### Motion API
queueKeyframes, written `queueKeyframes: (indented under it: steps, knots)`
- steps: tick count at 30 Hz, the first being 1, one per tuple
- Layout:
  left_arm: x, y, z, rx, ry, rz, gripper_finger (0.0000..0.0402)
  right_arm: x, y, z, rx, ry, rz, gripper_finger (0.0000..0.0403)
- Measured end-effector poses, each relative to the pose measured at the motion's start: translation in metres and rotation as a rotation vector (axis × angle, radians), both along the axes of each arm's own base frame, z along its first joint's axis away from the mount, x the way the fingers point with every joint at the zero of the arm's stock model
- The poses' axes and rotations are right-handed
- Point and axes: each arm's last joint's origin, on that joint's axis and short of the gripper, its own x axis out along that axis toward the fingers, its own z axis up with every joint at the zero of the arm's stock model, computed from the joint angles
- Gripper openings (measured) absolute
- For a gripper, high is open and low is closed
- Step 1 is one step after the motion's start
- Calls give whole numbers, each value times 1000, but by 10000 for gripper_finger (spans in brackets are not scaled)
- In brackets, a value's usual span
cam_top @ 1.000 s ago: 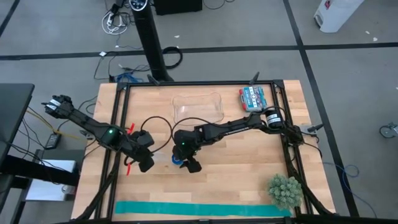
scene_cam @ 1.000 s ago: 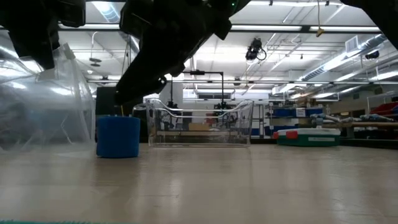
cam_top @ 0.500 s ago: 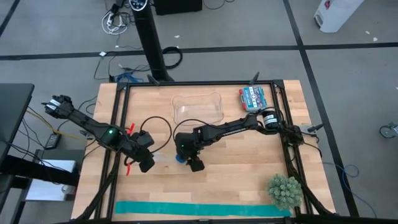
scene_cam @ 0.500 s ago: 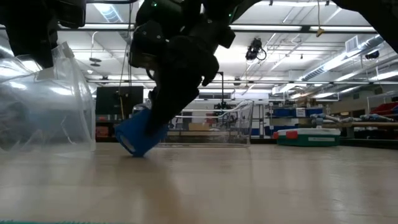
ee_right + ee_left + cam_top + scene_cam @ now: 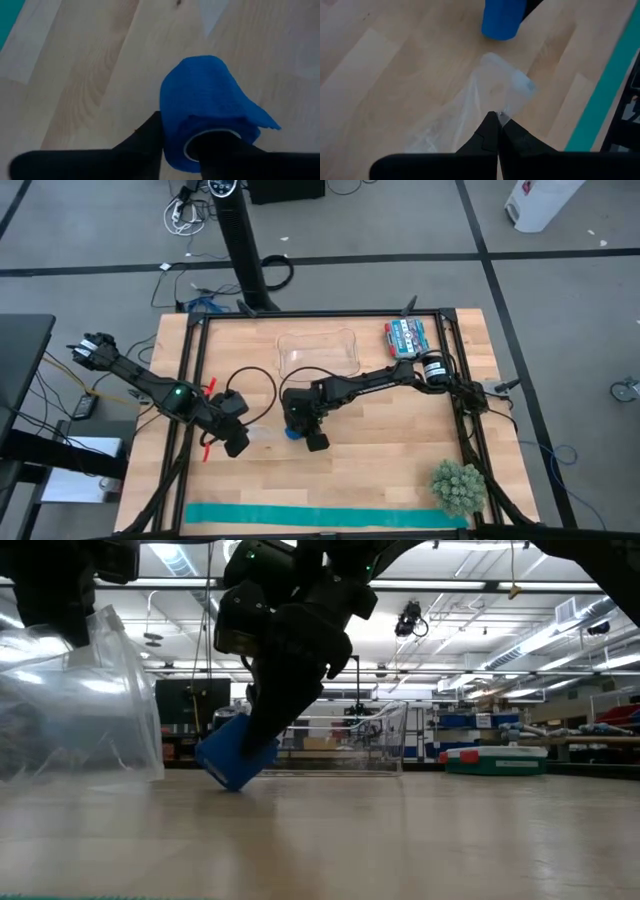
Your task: Roll bandage
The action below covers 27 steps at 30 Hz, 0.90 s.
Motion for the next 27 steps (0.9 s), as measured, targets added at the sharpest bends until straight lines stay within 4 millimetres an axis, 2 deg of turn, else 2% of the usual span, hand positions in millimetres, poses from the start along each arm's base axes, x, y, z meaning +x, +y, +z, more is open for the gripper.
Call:
queueKeyframes:
  steps: [5,8,15,22,27]
  knots:
    - [3,-2,2,-21,-39,0,2,-2,-2,4,56,17,-10,32]
    - [5,-3,9,-39,-72,0,2,-6,-8,15,127,52,-33,9]
    - [11,-2,26,-28,-150,-17,2,-21,-23,68,131,-31,-54,11]
    - [25,3,37,-44,-301,39,2,-51,-28,134,127,-146,-63,9]
    - [32,11,43,-50,-370,75,2,-61,-27,157,88,-228,-82,9]
